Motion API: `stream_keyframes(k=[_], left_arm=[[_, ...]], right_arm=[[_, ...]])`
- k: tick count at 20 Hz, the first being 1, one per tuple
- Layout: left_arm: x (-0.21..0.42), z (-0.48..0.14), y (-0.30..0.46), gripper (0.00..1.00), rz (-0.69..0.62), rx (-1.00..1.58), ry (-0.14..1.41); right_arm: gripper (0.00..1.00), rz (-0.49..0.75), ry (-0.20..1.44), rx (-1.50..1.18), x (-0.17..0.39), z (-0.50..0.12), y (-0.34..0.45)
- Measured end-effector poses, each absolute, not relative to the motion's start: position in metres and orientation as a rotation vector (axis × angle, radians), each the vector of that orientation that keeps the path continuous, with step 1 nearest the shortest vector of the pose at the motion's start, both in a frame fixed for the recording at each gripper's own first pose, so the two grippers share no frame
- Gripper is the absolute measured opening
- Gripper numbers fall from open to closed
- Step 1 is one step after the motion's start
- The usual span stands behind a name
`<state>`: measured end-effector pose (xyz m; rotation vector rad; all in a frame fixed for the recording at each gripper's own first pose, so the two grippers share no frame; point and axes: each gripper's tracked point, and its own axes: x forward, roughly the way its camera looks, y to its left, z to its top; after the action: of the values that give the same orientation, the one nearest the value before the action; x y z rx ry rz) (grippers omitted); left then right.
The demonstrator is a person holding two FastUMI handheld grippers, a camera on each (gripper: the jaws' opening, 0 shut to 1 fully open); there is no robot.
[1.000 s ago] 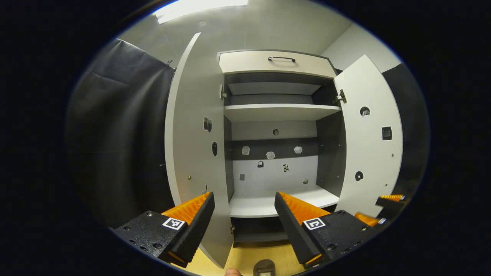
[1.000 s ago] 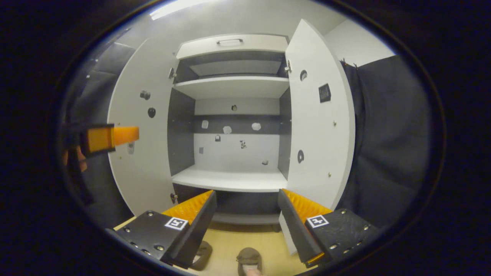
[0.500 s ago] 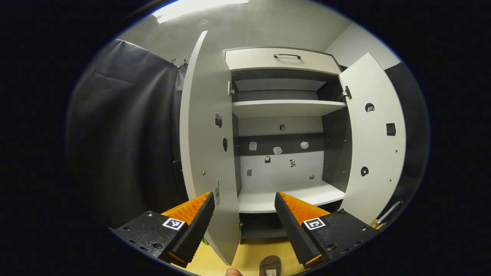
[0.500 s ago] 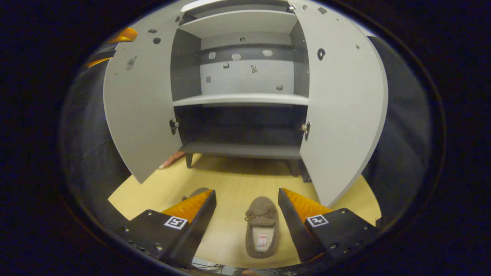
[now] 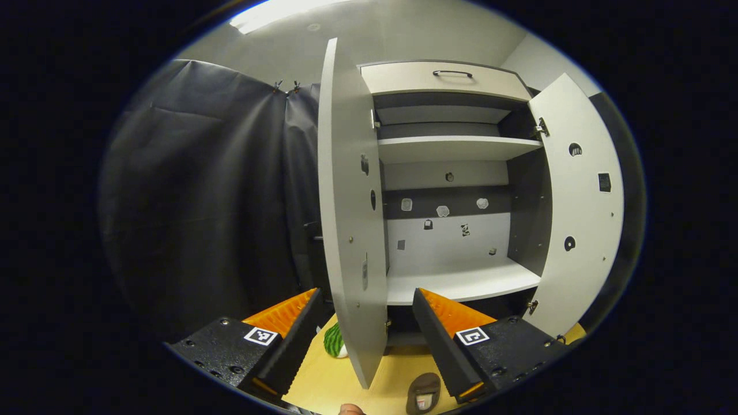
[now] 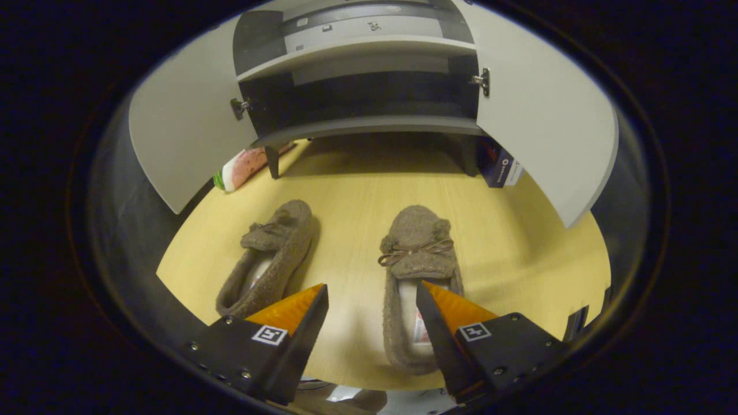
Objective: Grab one shoe with the right hand and put it into the shoe cabinet, grab the other shoe with the left hand and put it into the shoe cabinet; then close the right door with the right hand and the left door with the left hand.
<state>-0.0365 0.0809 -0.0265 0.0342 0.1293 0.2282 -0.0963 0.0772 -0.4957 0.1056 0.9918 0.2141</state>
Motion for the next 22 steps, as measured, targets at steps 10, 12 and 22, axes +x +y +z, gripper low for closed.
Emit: stream_keyframes(k=[10,12,22], left_arm=[[-0.054,-0.029,0.111,0.96,0.338,0.053,0.153],[-0.056,-0.029,0.115,0.96,0.354,0.056,0.154],[-0.057,-0.029,0.119,0.97,0.365,0.046,0.148]], right_arm=[[0.55,0.15,1.045,0.058,-0.062,-0.538,0.074],[0.3,0.099,1.049,0.026,-0.061,-0.541,0.066],[0.01,0.075,1.013,0.054,-0.046,-0.524,0.058]])
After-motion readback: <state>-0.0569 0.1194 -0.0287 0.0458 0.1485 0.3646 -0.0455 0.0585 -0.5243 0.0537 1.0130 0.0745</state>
